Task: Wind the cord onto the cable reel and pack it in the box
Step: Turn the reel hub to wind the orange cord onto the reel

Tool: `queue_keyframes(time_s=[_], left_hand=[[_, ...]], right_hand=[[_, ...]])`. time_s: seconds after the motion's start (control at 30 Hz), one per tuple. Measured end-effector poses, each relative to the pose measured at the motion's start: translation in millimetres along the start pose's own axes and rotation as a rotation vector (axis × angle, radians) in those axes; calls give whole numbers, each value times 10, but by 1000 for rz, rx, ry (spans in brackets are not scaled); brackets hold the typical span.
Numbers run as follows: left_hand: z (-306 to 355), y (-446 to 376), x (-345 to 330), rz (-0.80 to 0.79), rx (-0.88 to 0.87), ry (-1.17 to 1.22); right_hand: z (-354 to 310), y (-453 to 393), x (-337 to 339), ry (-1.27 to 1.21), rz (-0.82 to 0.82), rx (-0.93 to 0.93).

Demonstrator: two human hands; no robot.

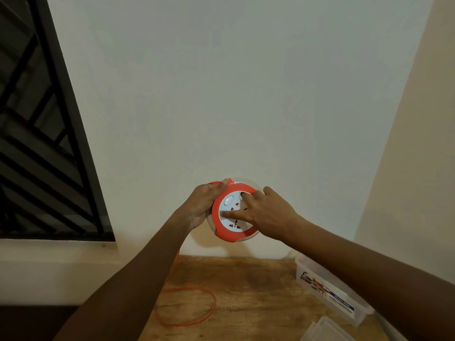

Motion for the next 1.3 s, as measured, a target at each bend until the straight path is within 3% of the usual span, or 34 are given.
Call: queue_keyframes(time_s=[0.13, 0.27, 0.53, 0.57, 0.63, 0.73, 0.8, 0.87, 0.93, 0.97, 1.03, 1.13, 1.2, 1.3], left_hand=[[120, 13, -38, -19, -72, -55], [224, -4, -34, 105, -170, -150], [161, 19, -69, 116, -104, -36], [122, 25, -78, 124, -72, 11], [47, 34, -96, 187, 0, 131], [5, 43, -131, 294, -3, 174], [-48, 51, -123, 336, -14, 146], [-112, 64, -91, 339, -9, 125], [-156, 56, -82, 302, 0, 120], [-165, 55, -82, 284, 13, 118], [-163, 50, -50, 256, 36, 108], [-129, 43, 24, 216, 44, 78], [-107, 58, 41, 173, 37, 53], [-79, 94, -7, 89, 13, 2]], right_hand=[[121, -29, 125, 18, 81, -5], [127, -38, 154, 25, 120, -45], [49, 7, 66, -4, 173, -122], [89, 17, 66, -46, 179, -199], [274, 66, 136, -258, 290, -553], [383, 203, -96, -834, 371, -1111], [226, 221, -350, -1306, 327, -1311], [70, 256, -464, -1587, 319, -1408], [-54, 255, -480, -1595, 265, -1343], [-68, 249, -456, -1467, 232, -1250], [0, 264, -334, -1009, 217, -1032], [69, 259, -34, -484, 370, -630], [-31, 219, 69, -352, 376, -344], [-192, 156, 40, -271, 239, -45]])
Point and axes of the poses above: each hand's wrist, its own y-axis away from the middle knuckle, its own x-axis out of the back of the hand, z = x × y, the point moved 8 cm from there along -y, towards the middle knuckle, and after that the axes turned 12 degrees about z, right-handed, at the moved point
